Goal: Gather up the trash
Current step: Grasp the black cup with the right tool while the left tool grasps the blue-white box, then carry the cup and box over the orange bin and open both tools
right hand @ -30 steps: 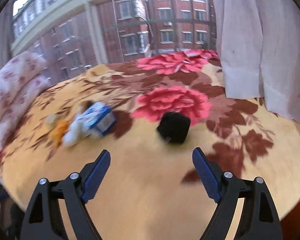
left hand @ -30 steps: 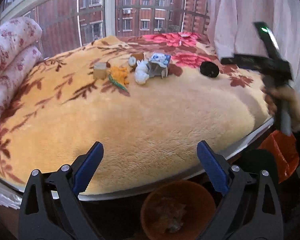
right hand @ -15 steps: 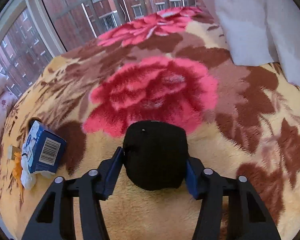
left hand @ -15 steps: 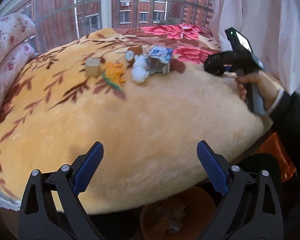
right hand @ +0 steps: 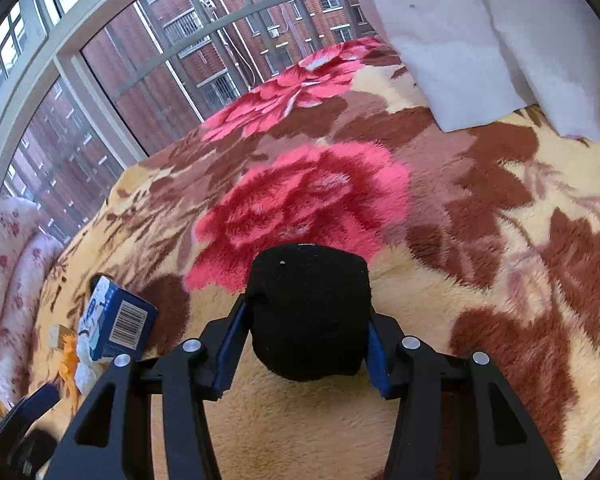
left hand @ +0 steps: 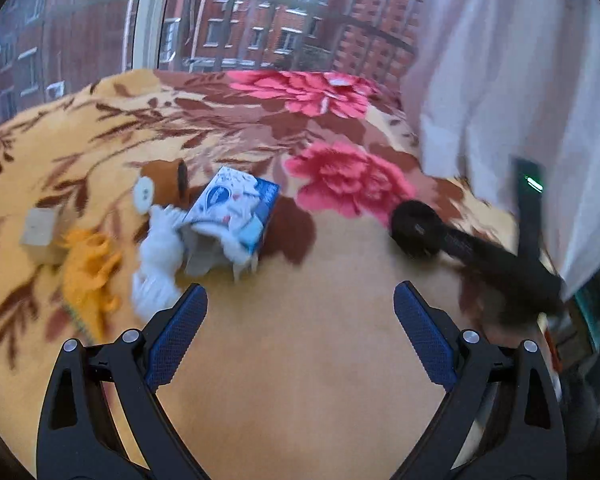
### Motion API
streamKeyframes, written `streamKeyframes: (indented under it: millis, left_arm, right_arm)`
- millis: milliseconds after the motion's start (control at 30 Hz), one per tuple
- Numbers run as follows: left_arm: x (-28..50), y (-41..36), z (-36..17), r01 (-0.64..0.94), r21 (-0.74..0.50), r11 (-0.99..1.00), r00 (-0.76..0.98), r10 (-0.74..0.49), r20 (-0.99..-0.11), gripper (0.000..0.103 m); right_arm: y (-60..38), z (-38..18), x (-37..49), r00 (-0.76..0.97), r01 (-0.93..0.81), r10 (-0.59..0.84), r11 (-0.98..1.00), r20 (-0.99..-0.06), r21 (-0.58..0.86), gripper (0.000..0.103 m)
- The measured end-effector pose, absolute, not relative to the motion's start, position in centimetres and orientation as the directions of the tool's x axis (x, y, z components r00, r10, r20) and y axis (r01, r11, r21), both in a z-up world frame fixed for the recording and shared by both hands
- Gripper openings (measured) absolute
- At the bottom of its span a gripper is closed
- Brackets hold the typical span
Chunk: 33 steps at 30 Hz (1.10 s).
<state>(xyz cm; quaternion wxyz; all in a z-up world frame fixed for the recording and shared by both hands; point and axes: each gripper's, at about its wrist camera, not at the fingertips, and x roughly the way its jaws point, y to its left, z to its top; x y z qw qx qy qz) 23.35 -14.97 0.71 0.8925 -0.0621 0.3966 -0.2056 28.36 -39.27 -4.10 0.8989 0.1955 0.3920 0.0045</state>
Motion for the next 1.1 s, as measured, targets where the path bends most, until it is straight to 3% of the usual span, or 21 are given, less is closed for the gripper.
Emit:
streamKeyframes:
  millis: [233,367,433,700,900,1100]
  left_arm:
    - [28.6,-15.7,-1.2,0.223,-0.314,0.923,0.583,-0.384,-0.716,0.092]
    - [30.9,-16.4,-1.5,0.192,-0.274,0.942,0.601,-0.334,-0.726,0.088]
    - [31.8,-16.7,-1.9,0.194,-0.261,0.946,0.593,-0.325,-0.737,0.036]
    - [29.3,-17.7,0.2,0.267,-0.206,0.941,0.634,-0.333,-0.698,0.022]
    - [21.4,-16.3,5.1,0.366,-0.219,0.904,0.666,-0.419,-0.617,0.021]
    - [11.1,-13.4,8.3,0.399,-0.115,0.91,0.745,-0.394,-0.538,0.021]
  right_arm:
    - [-40.0,-4.5,28.4,0.698,0.128,0.222,0.897,-0.68,0.424,0.052]
    - [-40.4,-4.7,28.4,0.702,0.124,0.25,0.879,-0.667,0.46,0.052]
    - [-40.4,-4.7,28.4,0.705,0.12,0.256,0.876,-0.661,0.468,0.052]
    - [-40.5,-4.7,28.3,0.711,0.127,0.255,0.87,-0.655,0.476,0.052]
    - [-40.5,-4.3,27.9,0.731,0.119,0.245,0.874,-0.637,0.472,0.051]
    - [-38.9,-0.1,24.0,0.804,0.045,0.216,0.907,-0.554,0.419,0.051]
